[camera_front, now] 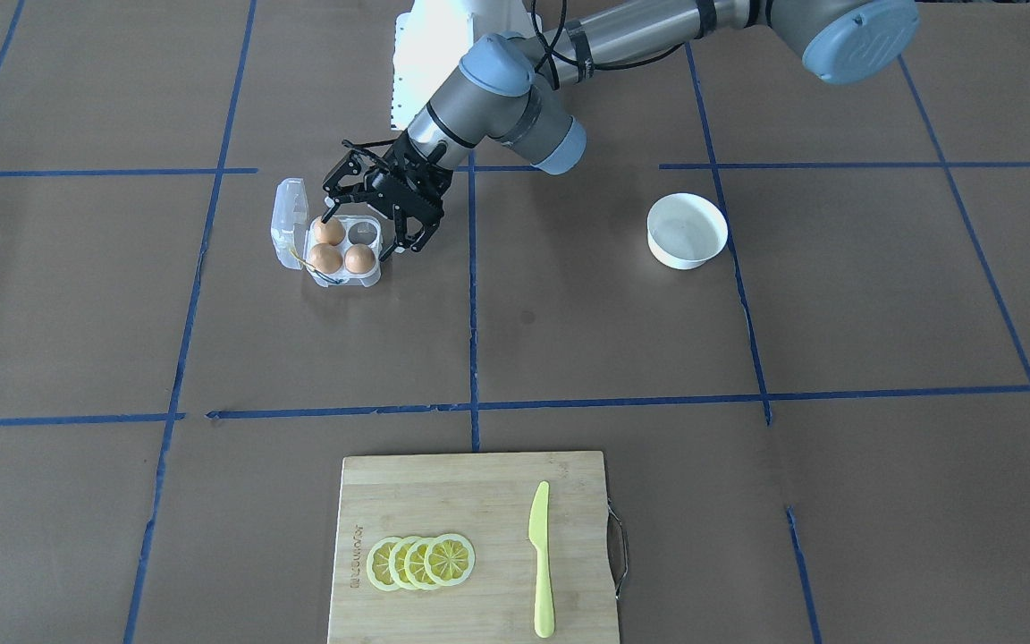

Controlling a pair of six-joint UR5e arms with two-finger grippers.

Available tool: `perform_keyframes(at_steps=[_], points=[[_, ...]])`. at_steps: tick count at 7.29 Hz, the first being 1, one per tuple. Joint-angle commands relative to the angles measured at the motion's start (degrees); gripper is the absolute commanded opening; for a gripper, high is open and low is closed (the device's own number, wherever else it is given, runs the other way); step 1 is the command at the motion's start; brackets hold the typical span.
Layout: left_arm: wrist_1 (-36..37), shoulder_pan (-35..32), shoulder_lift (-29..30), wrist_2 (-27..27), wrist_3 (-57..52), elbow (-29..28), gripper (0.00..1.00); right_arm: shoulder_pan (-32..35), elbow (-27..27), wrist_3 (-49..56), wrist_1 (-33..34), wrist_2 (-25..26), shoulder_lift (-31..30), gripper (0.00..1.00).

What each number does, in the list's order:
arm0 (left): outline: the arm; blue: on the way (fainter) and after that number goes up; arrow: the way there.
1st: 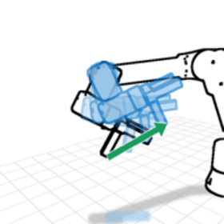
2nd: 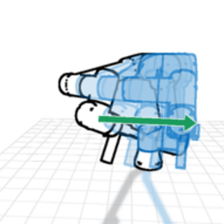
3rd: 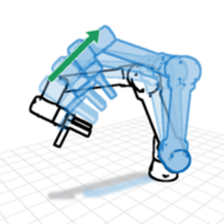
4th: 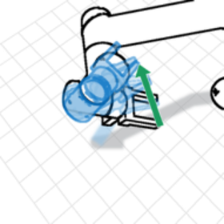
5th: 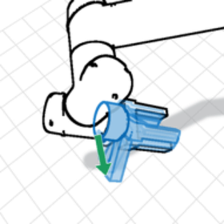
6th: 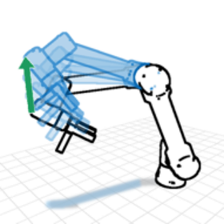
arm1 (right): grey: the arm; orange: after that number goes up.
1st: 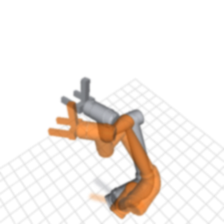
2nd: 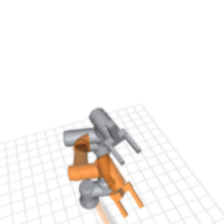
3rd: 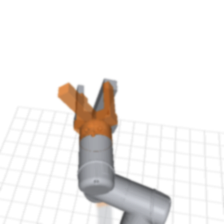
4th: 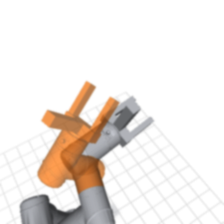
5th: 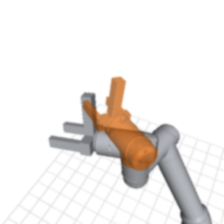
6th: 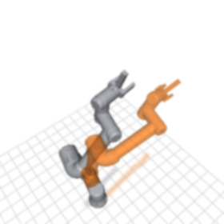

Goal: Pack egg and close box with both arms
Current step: 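Lower the egg into the empty carton cup and open the left gripper, then withdraw the left arm away while the right arm reaches toward the carton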

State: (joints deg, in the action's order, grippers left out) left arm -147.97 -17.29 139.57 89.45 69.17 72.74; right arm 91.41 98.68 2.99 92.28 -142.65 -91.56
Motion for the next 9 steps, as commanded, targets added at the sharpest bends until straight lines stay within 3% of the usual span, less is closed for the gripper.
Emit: perform_keyframes(at_steps=[1, 4, 6, 7, 8, 9], points=[[1.0, -2.7, -0.1, 3.9, -0.1, 3.1, 1.0, 0.0, 0.3, -0.1, 0.0, 0.1, 0.3, 1.0], [14.2, -11.4, -2.0, 16.9, -0.4, 10.7, 1.0, -1.0, 4.1, -6.1, -0.3, 0.3, 0.9, 1.0], [28.3, -16.0, -8.8, 20.2, -7.1, 23.3, 1.0, -6.5, 11.5, -18.7, -0.4, 0.4, 0.8, 1.0], [35.9, -17.7, -9.1, 20.2, -9.3, 26.4, 1.0, -9.9, 12.3, -26.5, -5.7, 0.4, 0.4, 1.0], [39.8, -19.3, -9.3, 20.2, -10.0, 28.5, 1.0, -15.2, 12.3, -41.2, -17.0, 1.0, 0.0, 1.0], [43.3, -20.1, -10.7, 20.2, -10.1, 32.2, 1.0, -22.1, 12.2, -55.5, -29.3, 5.1, -0.5, 1.0]])
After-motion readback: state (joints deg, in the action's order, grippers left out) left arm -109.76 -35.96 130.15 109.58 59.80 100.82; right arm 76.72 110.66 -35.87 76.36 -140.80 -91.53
